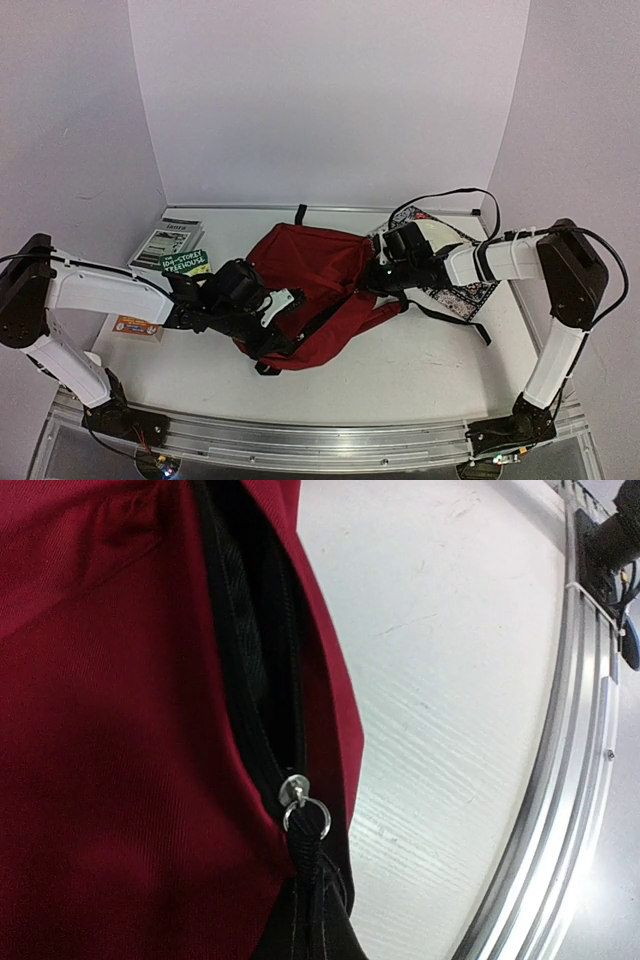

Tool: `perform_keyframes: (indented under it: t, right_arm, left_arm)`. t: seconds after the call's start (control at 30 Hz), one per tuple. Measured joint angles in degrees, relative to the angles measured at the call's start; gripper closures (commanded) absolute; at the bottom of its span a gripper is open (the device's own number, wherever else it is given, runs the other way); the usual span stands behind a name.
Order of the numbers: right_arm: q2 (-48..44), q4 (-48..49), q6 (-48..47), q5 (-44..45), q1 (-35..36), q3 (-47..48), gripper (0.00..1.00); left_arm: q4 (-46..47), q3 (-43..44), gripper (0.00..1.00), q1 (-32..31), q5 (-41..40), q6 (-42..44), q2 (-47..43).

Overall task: Pack the student bag
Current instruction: Unzip the largest pocket of the student bag, then hold the largest pocket of the student bag.

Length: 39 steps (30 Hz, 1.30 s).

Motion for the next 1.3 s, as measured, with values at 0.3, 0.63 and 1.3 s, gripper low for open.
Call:
perform_keyframes:
  t: [0.3, 0.63, 1.3]
  right_arm:
    - [-0.44, -2.59, 0.33, -0.69, -0.23, 0.76, 0.55]
    - [-13.93, -3.65, 9.14, 4.28, 9.86, -7.57, 0.21]
    - [-11.16, -4.2, 17.14, 13.56, 15.06, -14.29, 0.94]
  left_arm:
    - [-0.79, 2.99, 1.0, -2.69, -1.87, -3.94, 0.08]
    - [-0.23, 11.41, 1.0, -5.91, -0.07, -3.92, 5.38]
    - [0.25, 12.29, 1.0, -7.08, -0.44, -4.19, 6.63]
